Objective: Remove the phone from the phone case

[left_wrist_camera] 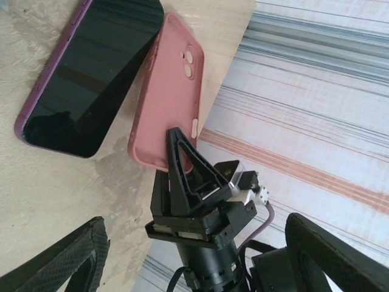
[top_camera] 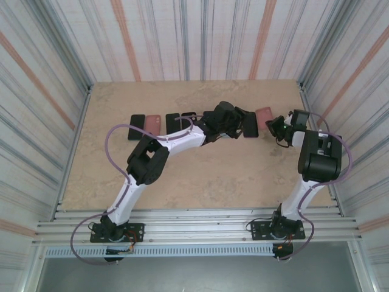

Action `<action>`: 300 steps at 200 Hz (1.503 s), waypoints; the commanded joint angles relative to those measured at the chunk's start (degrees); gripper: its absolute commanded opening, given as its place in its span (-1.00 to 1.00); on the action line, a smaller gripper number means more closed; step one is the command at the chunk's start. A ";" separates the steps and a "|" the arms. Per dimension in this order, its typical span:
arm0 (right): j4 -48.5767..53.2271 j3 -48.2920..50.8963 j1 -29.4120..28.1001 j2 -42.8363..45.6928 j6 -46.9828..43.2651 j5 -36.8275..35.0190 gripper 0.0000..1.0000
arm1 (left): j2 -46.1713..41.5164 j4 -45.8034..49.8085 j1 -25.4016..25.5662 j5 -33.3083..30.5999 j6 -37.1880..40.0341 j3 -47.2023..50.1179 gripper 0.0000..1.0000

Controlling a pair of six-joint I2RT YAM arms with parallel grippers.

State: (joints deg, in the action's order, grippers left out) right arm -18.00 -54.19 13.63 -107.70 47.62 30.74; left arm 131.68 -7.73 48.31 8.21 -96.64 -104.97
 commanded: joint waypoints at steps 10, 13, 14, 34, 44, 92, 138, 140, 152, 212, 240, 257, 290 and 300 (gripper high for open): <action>2.89 -1.67 0.60 -1.04 -1.54 1.41 -0.44 | -3.51 -1.85 -0.70 1.70 1.85 0.75 0.60; 3.25 -1.70 0.57 -0.88 -1.62 1.16 -0.42 | -3.46 -1.78 -0.68 1.72 1.79 0.73 0.60; 3.33 -1.70 0.63 -0.86 -1.72 1.03 -0.42 | -3.45 -1.77 -0.68 1.77 1.75 0.73 0.60; 4.48 -1.48 0.87 -0.30 -2.10 0.16 -0.23 | -3.27 -2.28 -0.68 2.19 1.58 0.47 0.61; 5.63 -1.93 1.03 -0.40 -2.46 -0.13 -0.17 | -3.03 -2.29 -0.68 2.46 1.50 0.16 0.61; 10.07 -2.17 2.08 0.61 -4.21 -2.23 0.06 | -2.53 -2.34 -0.77 3.20 1.19 -0.23 0.62; 13.48 -3.02 2.94 1.60 -6.53 -3.96 0.28 | -2.38 -2.77 -0.96 3.81 1.19 -0.17 0.62; 13.44 -3.02 2.97 1.52 -6.60 -3.96 0.28 | -2.39 -2.76 -0.95 3.78 1.32 -0.16 0.62; 13.51 -3.34 3.19 1.29 -6.75 -3.36 0.28 | -2.70 -2.74 -1.03 3.90 1.54 0.40 0.62; 18.61 -3.94 3.25 4.22 -9.25 -5.58 0.32 | -4.28 -2.49 -1.87 4.96 3.80 1.10 0.62; 23.33 -4.39 3.27 8.10 -12.59 -8.20 0.43 | -5.35 -1.41 -3.05 6.83 8.97 0.76 0.63; 24.61 -4.34 3.18 10.57 -13.80 -7.02 0.47 | -6.94 0.84 -4.11 8.00 15.31 1.23 0.65; 30.00 -5.20 0.36 15.59 -21.30 -5.77 0.66 | -12.98 4.05 -7.56 9.18 29.95 7.17 0.76; 31.68 -5.41 -1.20 17.24 -24.42 -6.40 0.84 | -15.43 4.73 -8.88 9.06 35.38 9.62 0.77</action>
State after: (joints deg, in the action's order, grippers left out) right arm 7.25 -58.04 15.40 -94.80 32.10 24.64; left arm 124.31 -6.15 42.35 15.94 -77.01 -99.31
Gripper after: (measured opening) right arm 0.848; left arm 0.877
